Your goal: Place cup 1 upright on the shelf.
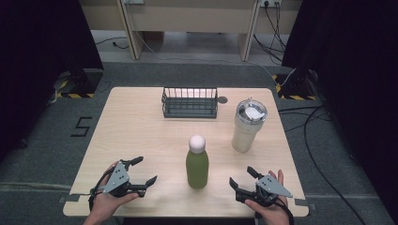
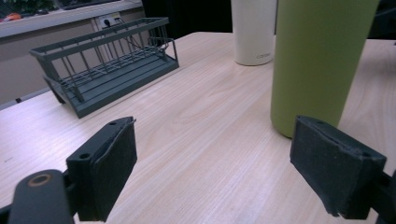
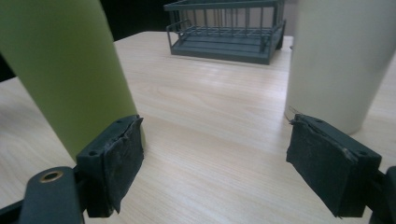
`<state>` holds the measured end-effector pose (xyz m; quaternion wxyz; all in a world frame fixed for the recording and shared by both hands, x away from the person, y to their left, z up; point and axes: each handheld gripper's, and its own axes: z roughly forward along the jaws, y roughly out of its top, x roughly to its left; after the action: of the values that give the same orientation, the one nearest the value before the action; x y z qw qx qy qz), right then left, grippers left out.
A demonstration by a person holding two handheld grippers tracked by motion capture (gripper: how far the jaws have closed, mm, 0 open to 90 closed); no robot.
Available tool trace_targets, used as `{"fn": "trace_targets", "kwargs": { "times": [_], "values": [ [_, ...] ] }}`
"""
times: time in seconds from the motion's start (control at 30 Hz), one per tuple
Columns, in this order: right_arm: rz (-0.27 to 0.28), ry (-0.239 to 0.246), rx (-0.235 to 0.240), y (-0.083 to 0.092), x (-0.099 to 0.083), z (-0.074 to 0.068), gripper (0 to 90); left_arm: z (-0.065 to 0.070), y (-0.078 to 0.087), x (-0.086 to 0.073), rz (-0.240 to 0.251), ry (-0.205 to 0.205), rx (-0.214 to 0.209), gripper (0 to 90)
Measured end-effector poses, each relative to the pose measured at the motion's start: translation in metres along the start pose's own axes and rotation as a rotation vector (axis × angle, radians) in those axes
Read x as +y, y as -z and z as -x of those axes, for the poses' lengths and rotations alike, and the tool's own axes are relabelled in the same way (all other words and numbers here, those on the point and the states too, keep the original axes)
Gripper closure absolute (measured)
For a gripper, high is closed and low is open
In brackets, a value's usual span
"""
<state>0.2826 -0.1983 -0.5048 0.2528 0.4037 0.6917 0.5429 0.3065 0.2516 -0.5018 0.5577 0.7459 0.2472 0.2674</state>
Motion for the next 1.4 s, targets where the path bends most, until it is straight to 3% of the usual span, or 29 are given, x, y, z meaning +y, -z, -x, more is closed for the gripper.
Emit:
{"fn": "trace_targets", "kwargs": {
  "times": [0.03,0.27,0.37,0.63,0.7,0.97,1.13,1.2,1.4],
  "values": [
    [0.012,0.026,0.007,-0.001,0.002,-0.004,21.5,-0.001,0.0,0.0,-0.002,0.004,0.002,14.2],
    [0.038,0.067,0.039,0.001,0.008,-0.013,22.1,-0.001,0.0,-0.004,-0.002,0.013,0.005,14.2],
    [0.039,0.078,0.031,-0.001,0.01,-0.016,21.9,-0.003,0.001,-0.005,0.009,0.04,0.007,14.1],
    [0.055,0.078,0.017,-0.003,0.012,-0.015,21.0,0.0,-0.002,-0.003,0.009,0.037,-0.009,14.0],
    [0.059,0.085,-0.008,-0.003,0.015,-0.013,20.4,0.0,-0.003,-0.003,0.009,0.039,-0.012,14.1],
    [0.084,0.051,-0.108,-0.004,0.026,0.01,19.3,0.002,-0.004,-0.003,0.012,0.041,-0.016,14.1],
    [0.081,0.054,-0.164,-0.008,0.03,0.023,16.8,0.002,-0.004,-0.003,0.012,0.041,-0.018,14.1],
    [0.067,0.054,-0.199,-0.014,0.034,0.033,14.2,0.002,-0.005,-0.003,0.01,0.043,-0.02,14.1],
    [0.069,0.041,-0.225,-0.035,0.047,0.051,7.8,0.003,-0.005,-0.003,0.008,0.041,-0.022,14.1]
  ]
}}
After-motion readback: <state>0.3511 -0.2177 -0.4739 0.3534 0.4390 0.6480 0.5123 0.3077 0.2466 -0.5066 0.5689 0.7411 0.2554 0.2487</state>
